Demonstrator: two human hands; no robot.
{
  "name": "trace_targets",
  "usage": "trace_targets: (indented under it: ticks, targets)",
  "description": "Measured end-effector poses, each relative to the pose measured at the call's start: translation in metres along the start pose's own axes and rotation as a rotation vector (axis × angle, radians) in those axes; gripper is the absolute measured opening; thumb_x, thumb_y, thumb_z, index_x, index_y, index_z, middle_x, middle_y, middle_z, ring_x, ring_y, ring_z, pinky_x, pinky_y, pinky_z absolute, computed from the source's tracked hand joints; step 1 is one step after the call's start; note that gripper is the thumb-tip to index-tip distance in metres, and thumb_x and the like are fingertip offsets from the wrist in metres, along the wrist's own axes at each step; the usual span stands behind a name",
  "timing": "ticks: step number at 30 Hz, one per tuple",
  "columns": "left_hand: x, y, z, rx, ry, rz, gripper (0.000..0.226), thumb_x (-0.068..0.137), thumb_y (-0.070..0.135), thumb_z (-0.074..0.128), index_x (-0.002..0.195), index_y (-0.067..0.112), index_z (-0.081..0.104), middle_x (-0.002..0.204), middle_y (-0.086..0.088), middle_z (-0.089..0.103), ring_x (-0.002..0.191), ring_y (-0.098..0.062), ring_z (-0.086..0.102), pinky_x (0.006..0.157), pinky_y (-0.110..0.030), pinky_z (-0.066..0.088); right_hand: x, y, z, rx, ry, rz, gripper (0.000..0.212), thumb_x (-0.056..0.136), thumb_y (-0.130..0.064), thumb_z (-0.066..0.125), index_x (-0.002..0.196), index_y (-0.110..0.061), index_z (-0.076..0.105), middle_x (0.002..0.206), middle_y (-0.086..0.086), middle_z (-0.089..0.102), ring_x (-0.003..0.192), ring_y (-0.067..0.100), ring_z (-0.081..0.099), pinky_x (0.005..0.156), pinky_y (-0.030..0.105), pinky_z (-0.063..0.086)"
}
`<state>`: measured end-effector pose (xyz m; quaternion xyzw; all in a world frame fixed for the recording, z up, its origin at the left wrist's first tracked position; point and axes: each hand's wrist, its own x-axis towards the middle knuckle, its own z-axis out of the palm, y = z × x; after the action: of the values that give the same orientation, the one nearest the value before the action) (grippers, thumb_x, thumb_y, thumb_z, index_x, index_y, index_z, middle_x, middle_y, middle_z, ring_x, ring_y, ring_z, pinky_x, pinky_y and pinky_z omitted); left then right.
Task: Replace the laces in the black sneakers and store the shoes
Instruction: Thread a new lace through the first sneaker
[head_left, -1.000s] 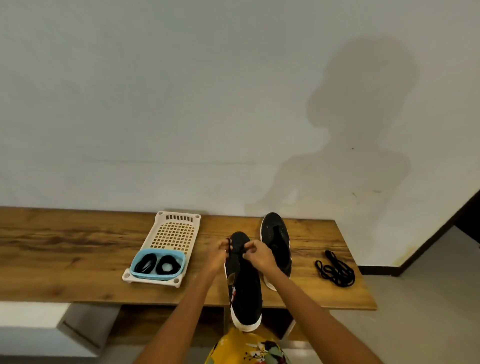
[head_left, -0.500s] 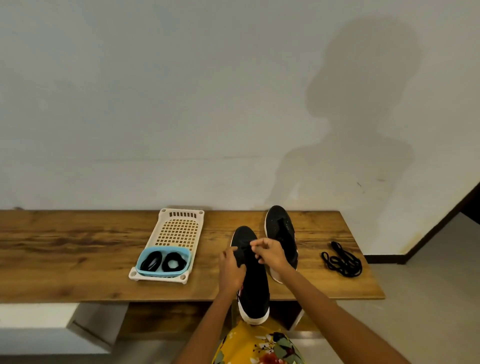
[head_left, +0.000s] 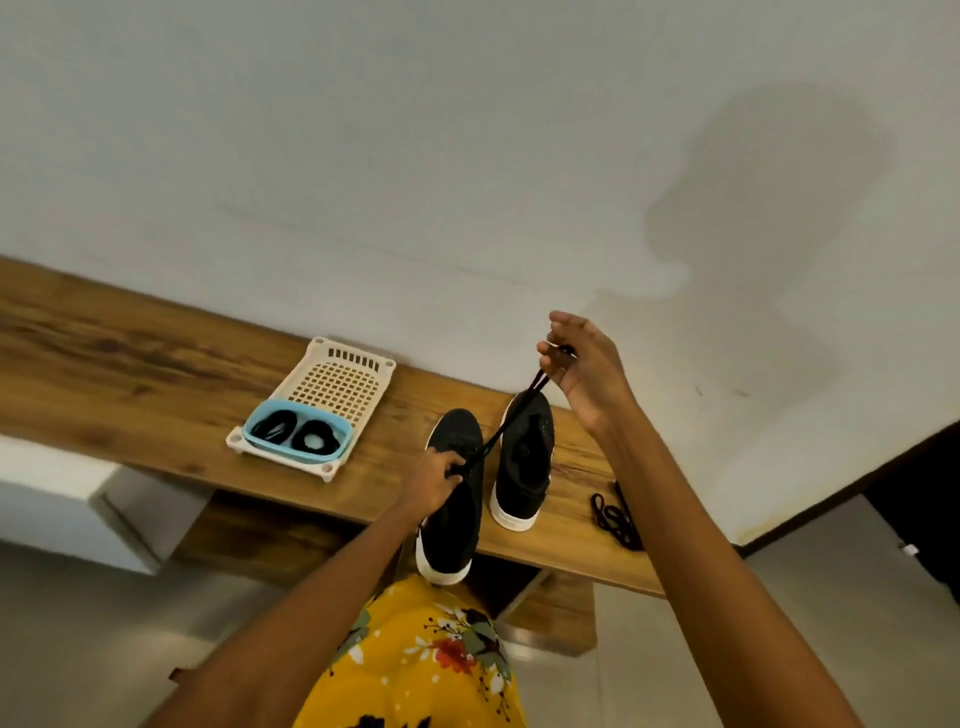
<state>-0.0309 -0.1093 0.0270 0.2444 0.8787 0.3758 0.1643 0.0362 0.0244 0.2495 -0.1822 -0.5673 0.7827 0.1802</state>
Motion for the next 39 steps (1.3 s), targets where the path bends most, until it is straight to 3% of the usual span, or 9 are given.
trace_targets:
  ticks: [6,11,16,21,25,27,31,36,39]
  targets:
    - [0.017,0.008,0.003,0.006,0.065,0.010,0.014,0.089,0.019,0.061,0.098,0.010,0.068,0.105,-0.010,0.058,0.095,-0.021,0.058,0.083,-0.025,0.042,0.009,0.053,-0.025,-0.217,0.073,0.097,0.014,0.095,-0.006,0.049,0.095,-0.010,0.063,0.078,0.005,0.059,0.074,0.015,0.059,0.070,0.026,0.055]
    - [0.028,0.008,-0.009,0.156,-0.163,0.122,0.022,0.090,0.013,0.057,0.111,0.013,0.065,0.115,-0.008,0.052,0.104,-0.020,0.055,0.085,-0.022,0.039,0.019,0.111,-0.041,-0.274,0.120,0.153,0.015,0.095,-0.003,0.050,0.097,-0.011,0.063,0.095,0.011,0.061,0.086,0.015,0.062,0.080,0.031,0.055]
    - [0.033,0.007,-0.013,0.266,-0.268,0.167,0.019,0.092,0.017,0.055,0.107,0.015,0.066,0.115,-0.005,0.048,0.101,-0.021,0.055,0.082,-0.026,0.042,0.023,0.144,-0.052,-0.966,0.072,0.047,0.037,0.093,-0.009,0.053,0.129,-0.020,0.052,0.132,0.006,0.044,0.092,0.021,0.062,0.080,0.032,0.053]
    - [0.039,0.006,-0.010,0.001,-0.262,-0.069,0.018,0.094,0.015,0.043,0.090,0.011,0.061,0.094,-0.004,0.051,0.085,-0.018,0.052,0.091,-0.038,0.039,0.013,0.173,-0.060,-1.120,-0.008,-0.035,0.028,0.093,-0.011,0.053,0.120,-0.017,0.057,0.125,0.002,0.047,0.092,0.011,0.059,0.080,0.022,0.045]
    - [0.038,0.021,-0.018,-0.506,-0.139,-0.349,0.032,0.097,0.020,0.044,0.066,0.016,0.049,0.065,0.002,0.048,0.061,-0.009,0.043,0.070,-0.027,0.041,0.011,0.203,-0.063,-1.145,-0.182,0.139,0.029,0.091,-0.006,0.054,0.119,-0.010,0.059,0.109,0.004,0.053,0.099,0.016,0.056,0.083,0.025,0.045]
    - [0.037,0.037,-0.034,-0.662,-0.014,-0.295,0.032,0.097,0.025,0.046,0.066,0.016,0.050,0.065,0.002,0.051,0.062,-0.009,0.047,0.061,-0.021,0.037,0.009,0.216,-0.063,-1.181,-0.216,0.193,0.036,0.090,-0.009,0.057,0.126,-0.009,0.053,0.103,0.003,0.049,0.092,0.014,0.053,0.077,0.024,0.042]
    - [0.034,0.069,-0.076,-0.861,0.086,-0.127,0.029,0.095,0.033,0.047,0.074,0.014,0.053,0.077,-0.002,0.057,0.072,-0.014,0.053,0.074,-0.029,0.042,0.004,0.231,-0.061,-1.088,-0.130,0.250,0.046,0.090,-0.010,0.060,0.133,-0.011,0.046,0.121,0.010,0.050,0.101,0.019,0.055,0.086,0.025,0.045]
    - [0.032,0.094,-0.115,-1.238,0.266,0.019,0.014,0.095,0.012,0.049,0.081,0.013,0.049,0.070,-0.002,0.056,0.055,-0.012,0.054,0.056,-0.024,0.048,0.001,0.232,-0.052,-1.055,-0.068,0.172,0.043,0.091,-0.016,0.060,0.133,-0.016,0.048,0.125,0.011,0.045,0.105,0.021,0.056,0.092,0.025,0.042]
    - [0.034,0.088,-0.109,-1.016,0.318,-0.038,0.012,0.095,0.012,0.049,0.084,0.016,0.046,0.063,0.001,0.047,0.050,-0.010,0.042,0.046,-0.018,0.039,0.005,0.233,-0.046,-1.114,-0.040,0.149,0.045,0.090,-0.019,0.061,0.134,-0.019,0.047,0.131,0.010,0.041,0.113,0.025,0.053,0.094,0.032,0.046]
